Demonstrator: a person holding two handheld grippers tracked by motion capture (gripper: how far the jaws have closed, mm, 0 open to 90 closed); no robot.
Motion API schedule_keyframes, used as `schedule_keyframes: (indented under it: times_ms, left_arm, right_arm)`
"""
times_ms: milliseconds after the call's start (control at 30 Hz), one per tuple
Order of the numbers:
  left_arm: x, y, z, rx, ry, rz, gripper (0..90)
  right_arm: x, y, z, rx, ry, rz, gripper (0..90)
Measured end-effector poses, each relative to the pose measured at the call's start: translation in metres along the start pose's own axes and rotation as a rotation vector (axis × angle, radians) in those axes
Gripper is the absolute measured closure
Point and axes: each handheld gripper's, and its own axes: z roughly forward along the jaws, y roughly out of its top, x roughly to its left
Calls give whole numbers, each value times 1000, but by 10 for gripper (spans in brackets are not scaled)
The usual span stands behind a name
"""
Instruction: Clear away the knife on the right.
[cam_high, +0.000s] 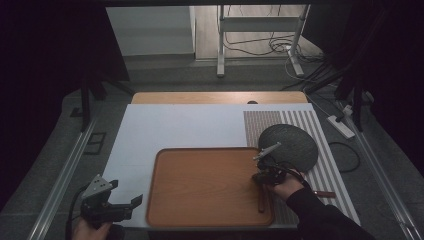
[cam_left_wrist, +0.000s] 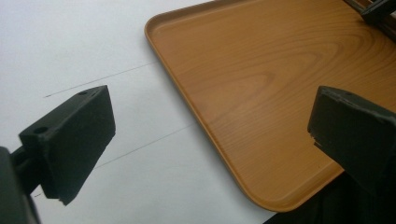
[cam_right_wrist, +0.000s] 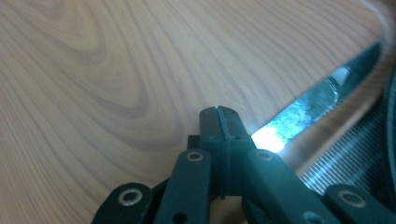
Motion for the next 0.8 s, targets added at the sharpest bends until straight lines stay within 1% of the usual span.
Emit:
schedule_keyframes:
  times_ms: [133, 300, 333, 400, 467, 567, 633, 667, 700, 767, 800]
  left_arm:
    - [0, 0, 0, 0, 0, 0, 15]
    - [0, 0, 0, -1, -1, 0, 15]
    - [0, 0, 0, -1, -1, 0, 15]
    - [0, 0, 0, 0, -2, 0, 15]
    - [0, 0, 0, 0, -4, -1, 15]
    - [0, 0, 0, 1, -8, -1, 14]
    - [0, 0, 1, 3, -13, 0, 10]
    - [0, 0, 1, 4, -13, 0, 7]
    - [1, 1, 1, 6, -13, 1, 5]
    - [1, 1, 1, 6, -15, 0, 2]
    - [1, 0, 1, 6, -17, 1, 2]
  right_arm:
    - [-3, -3, -2, 6, -9, 17, 891]
    - [-3, -3, -3, 11, -25, 0, 887]
    - [-2, -3, -4, 2, -20, -3, 875]
    - [0, -1, -9, -41, 10, -7, 834]
    - [2, 1, -14, -78, -3, -15, 765]
    - [6, 3, -21, -118, -31, -32, 627]
    - [7, 3, -23, -132, -45, -42, 540]
    - [6, 3, -23, -136, -42, -41, 488]
    - [6, 3, -23, -137, -40, -40, 455]
    - [6, 3, -22, -143, -49, -34, 313]
    - [7, 3, -22, -140, -53, -33, 261]
